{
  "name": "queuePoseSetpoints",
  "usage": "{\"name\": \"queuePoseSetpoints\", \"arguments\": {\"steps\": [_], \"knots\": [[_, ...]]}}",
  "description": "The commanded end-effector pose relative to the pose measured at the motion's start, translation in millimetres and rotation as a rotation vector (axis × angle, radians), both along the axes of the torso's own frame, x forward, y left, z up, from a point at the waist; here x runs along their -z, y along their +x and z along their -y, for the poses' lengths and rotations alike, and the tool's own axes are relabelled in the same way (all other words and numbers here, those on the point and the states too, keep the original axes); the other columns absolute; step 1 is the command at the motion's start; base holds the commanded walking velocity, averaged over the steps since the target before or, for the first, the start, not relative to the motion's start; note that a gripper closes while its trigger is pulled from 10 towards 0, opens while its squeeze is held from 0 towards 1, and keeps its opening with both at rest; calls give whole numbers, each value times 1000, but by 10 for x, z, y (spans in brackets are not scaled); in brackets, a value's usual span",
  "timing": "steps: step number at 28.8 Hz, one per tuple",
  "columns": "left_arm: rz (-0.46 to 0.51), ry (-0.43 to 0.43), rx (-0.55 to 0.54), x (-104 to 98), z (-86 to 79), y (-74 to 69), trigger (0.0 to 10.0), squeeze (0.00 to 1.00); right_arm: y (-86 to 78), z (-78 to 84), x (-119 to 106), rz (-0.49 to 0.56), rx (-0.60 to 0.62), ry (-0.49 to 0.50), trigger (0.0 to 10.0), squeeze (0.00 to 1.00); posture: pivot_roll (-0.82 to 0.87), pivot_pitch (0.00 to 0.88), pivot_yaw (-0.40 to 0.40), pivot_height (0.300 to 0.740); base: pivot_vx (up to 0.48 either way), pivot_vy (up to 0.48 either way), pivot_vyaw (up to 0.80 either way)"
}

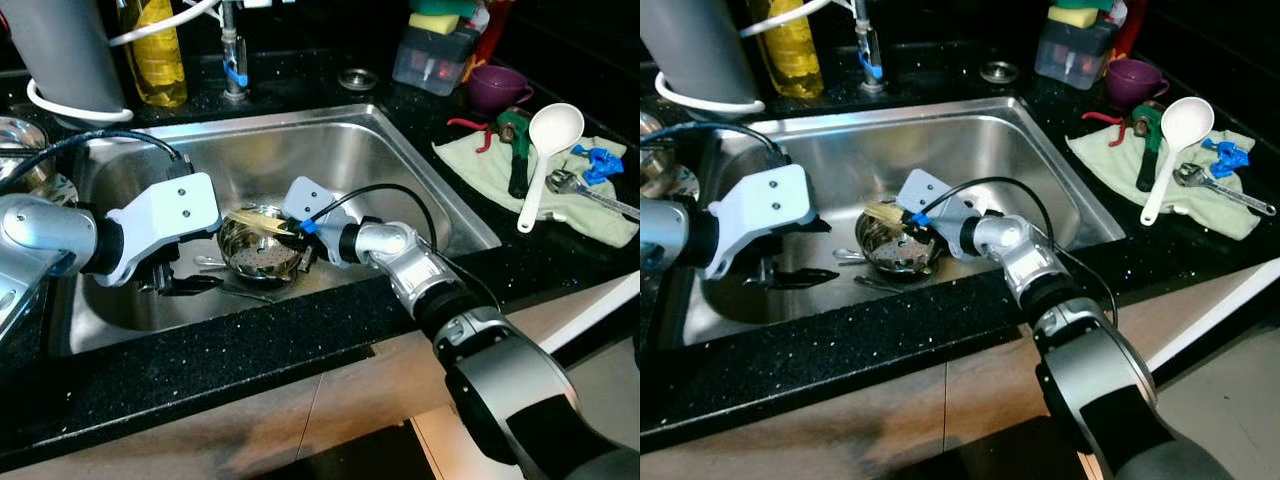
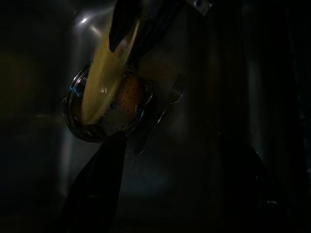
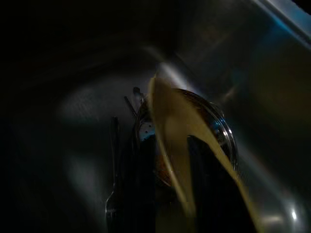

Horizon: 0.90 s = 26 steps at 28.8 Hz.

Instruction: Kitchen organization

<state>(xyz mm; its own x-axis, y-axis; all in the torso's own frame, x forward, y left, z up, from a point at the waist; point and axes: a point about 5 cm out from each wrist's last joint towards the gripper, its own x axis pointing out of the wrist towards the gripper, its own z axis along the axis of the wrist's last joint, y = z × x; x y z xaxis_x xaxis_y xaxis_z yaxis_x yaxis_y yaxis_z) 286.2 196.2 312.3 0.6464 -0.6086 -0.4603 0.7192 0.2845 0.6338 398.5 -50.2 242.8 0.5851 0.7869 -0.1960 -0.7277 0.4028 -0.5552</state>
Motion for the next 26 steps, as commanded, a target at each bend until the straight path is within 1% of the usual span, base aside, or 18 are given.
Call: {"name": "queuePoseSetpoints", "arguments": {"steps": [1, 2, 4, 5, 6, 7, 9, 11, 13, 14, 16, 17, 19, 21, 22, 23, 26], "knots": [[1, 3, 1, 26, 5, 9, 10000, 0, -19, 36, 258, -67, 26, -18, 10000, 514, 11, 255, -43, 740, 0, 0, 0], [3, 1, -1, 29, 2, 15, 10000, 0, 1, 50, 205, -51, 49, 11, 10000, 0, 11, 254, -44, 740, 0, 0, 0], [3, -20, -15, 30, -7, 28, 10000, 0, 49, 97, 58, -10, 106, 100, 10000, 0, 12, 252, -45, 740, 0, 0, 0], [7, -37, -25, 25, -13, 36, 10000, 0, 78, 134, -36, 14, 146, 164, 10000, 0, 12, 251, -47, 740, 0, 0, 0], [17, -81, -44, 3, -28, 50, 10000, 0, 113, 207, -165, 24, 194, 270, 10000, 0, 13, 250, -48, 740, 0, 0, 0], [24, -111, -56, -12, -39, 60, 10000, 0, 133, 258, -247, 27, 224, 341, 10000, 0, 13, 250, -48, 740, 0, 0, 0], [54, -166, -72, -59, -53, 80, 10000, 0, 160, 357, -379, 33, 267, 458, 10000, 0, 10, 248, -48, 740, 0, 0, 0], [99, -254, -98, -128, -59, 110, 10000, 0, 167, 443, -498, 54, 281, 546, 10000, 0, 8, 248, -47, 740, 0, 0, 0], [192, -455, -192, -269, -53, 200, 10000, 0, 159, 596, -691, 78, 299, 723, 10000, 0, 5, 244, -44, 740, 0, 0, 0], [177, -620, -255, -295, -26, 256, 10000, 0, 136, 727, -793, 96, 320, 854, 10000, 0, 5, 244, -44, 740, 0, 0, 0], [167, -698, -278, -265, 32, 268, 10000, 0, 111, 792, -803, 105, 330, 905, 10000, 0, -5, 238, -39, 740, 0, 0, 0], [167, -698, -278, -265, 32, 268, 10000, 0, 111, 792, -803, 105, 330, 905, 10000, 0, -5, 238, -39, 740, 0, 0, 0], [218, -741, -293, -176, 149, 250, 10000, 0, 40, 877, -753, 99, 352, 992, 10000, 0, -11, 233, -36, 740, 0, 0, 0], [233, -766, -314, -88, 238, 233, 10000, 0, -59, 922, -667, 113, 375, 1021, 10000, 0, -12, 230, -35, 740, 0, 0, 0], [188, -789, -329, 9, 318, 218, 10000, 0, -184, 908, -543, 101, 393, 1039, 10000, 0, -18, 227, -33, 740, 0, 0, 0], [168, -792, -335, 49, 334, 211, 10000, 0, -248, 882, -480, 84, 399, 1046, 10000, 0, -21, 227, -32, 740, 0, 0, 0], [156, -798, -342, 73, 343, 207, 10000, 0, -294, 867, -442, 70, 402, 1053, 10000, 0, -24, 226, -32, 740, 0, 0, 0]]}}
